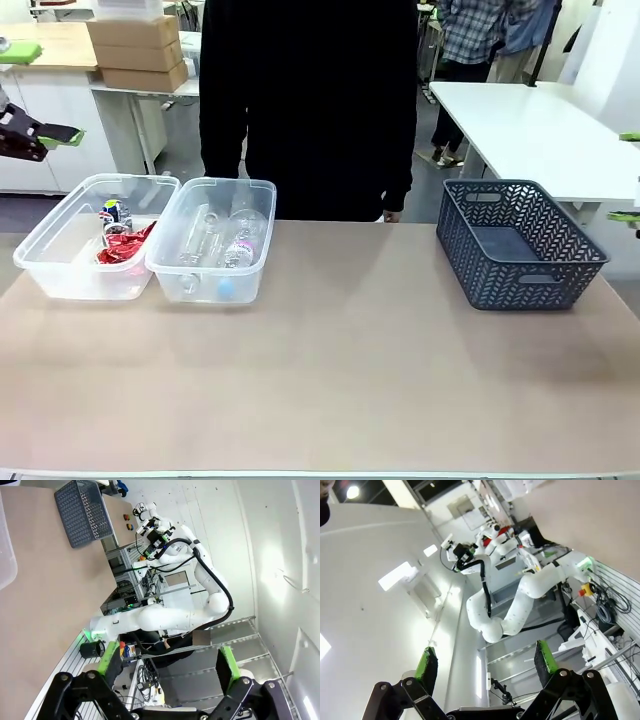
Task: Sort the waste into each basket.
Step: Release the Organizing box you were holding.
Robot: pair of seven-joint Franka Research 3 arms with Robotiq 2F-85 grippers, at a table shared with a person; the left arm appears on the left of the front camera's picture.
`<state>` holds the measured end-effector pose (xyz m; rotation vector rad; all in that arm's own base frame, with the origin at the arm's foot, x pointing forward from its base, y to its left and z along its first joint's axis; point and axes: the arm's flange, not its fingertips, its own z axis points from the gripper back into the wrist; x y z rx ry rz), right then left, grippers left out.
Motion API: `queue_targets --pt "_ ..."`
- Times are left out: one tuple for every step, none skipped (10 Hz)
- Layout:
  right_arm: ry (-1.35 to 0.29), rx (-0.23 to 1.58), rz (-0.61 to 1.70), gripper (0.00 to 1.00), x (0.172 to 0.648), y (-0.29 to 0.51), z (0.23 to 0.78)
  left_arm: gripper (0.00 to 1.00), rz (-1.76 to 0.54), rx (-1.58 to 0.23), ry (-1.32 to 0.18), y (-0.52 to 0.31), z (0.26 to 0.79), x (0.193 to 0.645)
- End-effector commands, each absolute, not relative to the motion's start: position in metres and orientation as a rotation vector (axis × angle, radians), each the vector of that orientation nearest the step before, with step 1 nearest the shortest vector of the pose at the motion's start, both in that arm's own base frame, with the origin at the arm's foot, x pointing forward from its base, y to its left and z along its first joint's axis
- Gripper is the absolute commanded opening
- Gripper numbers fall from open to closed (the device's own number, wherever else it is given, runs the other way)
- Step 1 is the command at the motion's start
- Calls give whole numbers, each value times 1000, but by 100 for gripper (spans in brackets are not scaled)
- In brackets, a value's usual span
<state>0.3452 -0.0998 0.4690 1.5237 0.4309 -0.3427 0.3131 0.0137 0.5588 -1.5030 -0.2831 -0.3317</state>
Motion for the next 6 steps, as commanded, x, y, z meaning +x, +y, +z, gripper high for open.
queue_targets --pt "423 1514 -334 100 344 -101 468 100 -344 -1528 -294 12 561 313" --pt "423 1514 -334 100 344 -101 468 100 -344 -1528 -294 12 561 313" --pt "423 1514 -334 100 344 -101 468 100 -344 -1528 -294 12 561 313" --pt "423 1514 -334 100 344 -101 468 100 -344 -1528 -294 12 561 313" --pt "423 1514 -334 100 344 -101 468 100 -344 -1528 -294 12 561 313" --pt "423 1514 -334 100 344 -101 468 100 -344 -1528 -294 12 561 313"
